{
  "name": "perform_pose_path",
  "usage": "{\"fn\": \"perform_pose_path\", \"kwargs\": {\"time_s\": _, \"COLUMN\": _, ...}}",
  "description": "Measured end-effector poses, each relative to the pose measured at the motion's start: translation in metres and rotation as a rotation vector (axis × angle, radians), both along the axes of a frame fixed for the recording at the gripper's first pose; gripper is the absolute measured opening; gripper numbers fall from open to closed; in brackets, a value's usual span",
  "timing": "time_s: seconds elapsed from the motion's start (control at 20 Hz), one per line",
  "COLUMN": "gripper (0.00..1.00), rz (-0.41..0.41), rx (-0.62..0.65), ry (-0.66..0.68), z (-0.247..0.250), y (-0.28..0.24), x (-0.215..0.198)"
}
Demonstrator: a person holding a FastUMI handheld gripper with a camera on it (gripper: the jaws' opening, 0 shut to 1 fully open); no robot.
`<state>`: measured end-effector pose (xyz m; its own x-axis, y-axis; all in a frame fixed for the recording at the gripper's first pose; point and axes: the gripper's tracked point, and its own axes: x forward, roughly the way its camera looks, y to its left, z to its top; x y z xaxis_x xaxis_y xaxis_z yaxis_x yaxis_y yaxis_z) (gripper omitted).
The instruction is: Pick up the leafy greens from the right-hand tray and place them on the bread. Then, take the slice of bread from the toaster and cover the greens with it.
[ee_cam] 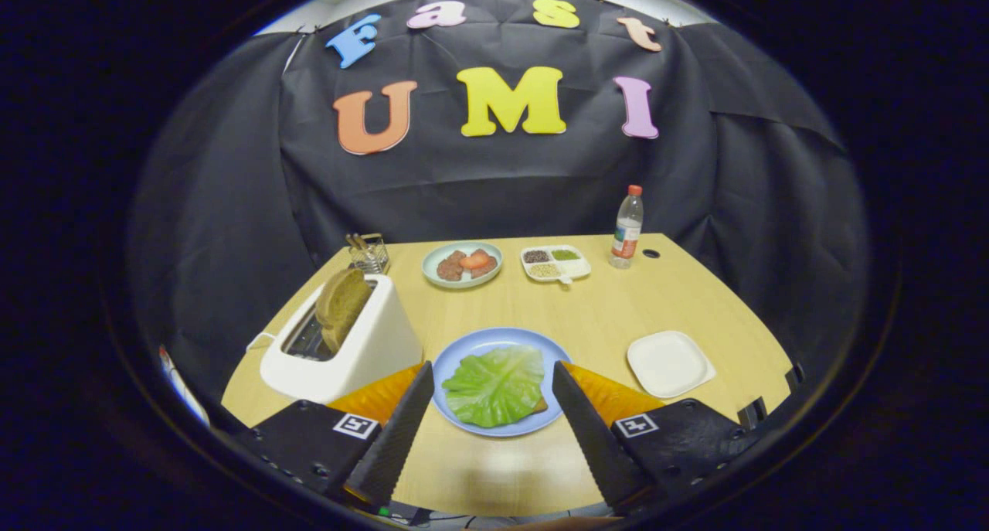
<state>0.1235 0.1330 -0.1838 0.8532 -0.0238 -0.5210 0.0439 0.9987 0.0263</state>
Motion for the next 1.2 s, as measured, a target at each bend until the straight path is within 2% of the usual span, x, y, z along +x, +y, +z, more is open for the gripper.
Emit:
{"fn": "perform_pose_path", "kwargs": {"time_s": 0.25, "gripper": 0.95, "rz": 0.040, "rx": 0.058, "ry": -0.084, "z": 0.039, "y": 0.039, "x": -0.003}}
{"fn": "perform_pose_path", "kwargs": {"time_s": 0.6, "gripper": 0.97, "rz": 0.090, "rx": 0.028, "ry": -0.096, "z": 0.056, "y": 0.092, "x": 0.026}}
{"fn": "perform_pose_path", "kwargs": {"time_s": 0.9, "gripper": 0.97, "rz": 0.118, "rx": 0.001, "ry": -0.027, "z": 0.028, "y": 0.140, "x": 0.063}}
{"fn": "perform_pose_path", "kwargs": {"time_s": 1.2, "gripper": 0.97, "rz": 0.116, "rx": 0.009, "ry": 0.048, "z": -0.005, "y": 0.161, "x": 0.099}}
